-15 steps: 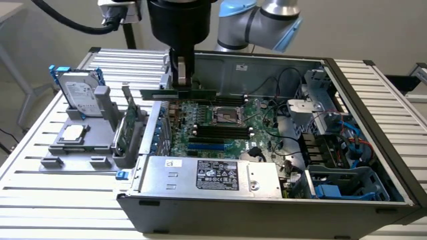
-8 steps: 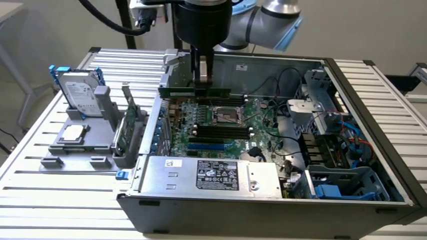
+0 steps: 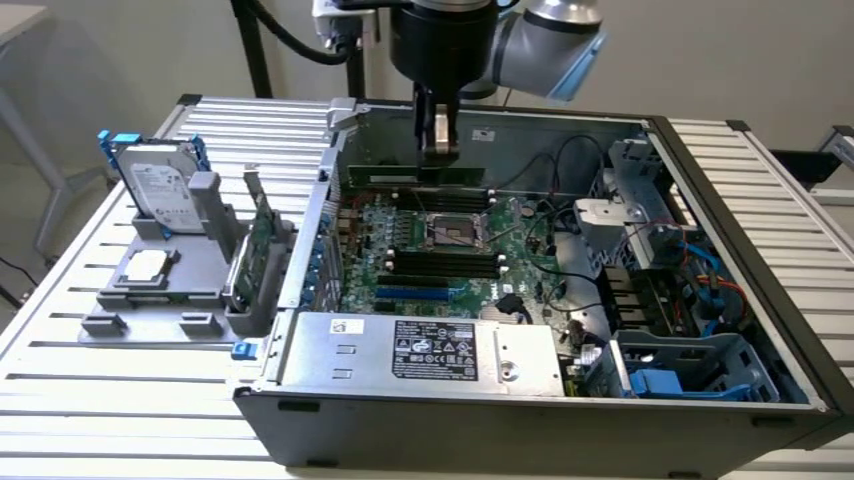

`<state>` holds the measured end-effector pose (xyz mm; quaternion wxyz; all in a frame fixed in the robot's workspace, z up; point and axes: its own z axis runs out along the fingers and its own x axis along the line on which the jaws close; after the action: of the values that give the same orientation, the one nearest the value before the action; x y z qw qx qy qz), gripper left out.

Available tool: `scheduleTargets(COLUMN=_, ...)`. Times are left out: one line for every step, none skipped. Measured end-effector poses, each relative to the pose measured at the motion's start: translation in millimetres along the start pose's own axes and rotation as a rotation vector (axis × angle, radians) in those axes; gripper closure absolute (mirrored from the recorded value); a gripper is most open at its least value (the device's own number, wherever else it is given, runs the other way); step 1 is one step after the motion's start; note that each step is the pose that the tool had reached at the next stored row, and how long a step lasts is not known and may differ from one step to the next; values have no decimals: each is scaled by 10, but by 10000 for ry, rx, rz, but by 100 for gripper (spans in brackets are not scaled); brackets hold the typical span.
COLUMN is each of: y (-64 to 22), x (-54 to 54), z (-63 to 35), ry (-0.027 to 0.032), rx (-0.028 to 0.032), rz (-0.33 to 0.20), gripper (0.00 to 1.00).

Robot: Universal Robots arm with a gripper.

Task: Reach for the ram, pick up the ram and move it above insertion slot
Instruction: 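Pick up the ram and move it above insertion slot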

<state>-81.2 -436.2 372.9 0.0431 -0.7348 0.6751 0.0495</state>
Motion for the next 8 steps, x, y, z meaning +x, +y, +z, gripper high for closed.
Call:
scheduleTargets(y=-32, x=-30, z=13, ry=7, rx=-1, rz=0, gripper=86)
scheduleTargets(y=-67, x=-62, z=26, ry=16, rx=-1, rz=0, gripper=86)
scheduleTargets(y=-99, x=-92, z=39, ry=22, rx=-2, rz=0, gripper=86)
scheduleTargets(y=-131, x=-122, z=51, ry=31, rx=-3, rz=0, gripper=86)
scheduleTargets(y=-161, x=-152, z=63, ry=39, rx=-3, rz=0, gripper=86)
scheduleTargets(y=-190, x=-181, z=74, ry=47, rx=-4, rz=0, gripper=86)
scheduleTargets(y=-218, x=-209, z=84, ry=55, rx=-4, rz=0, gripper=86)
scheduleTargets(y=-244, x=-234, z=93, ry=63, rx=-5, rz=1, gripper=86)
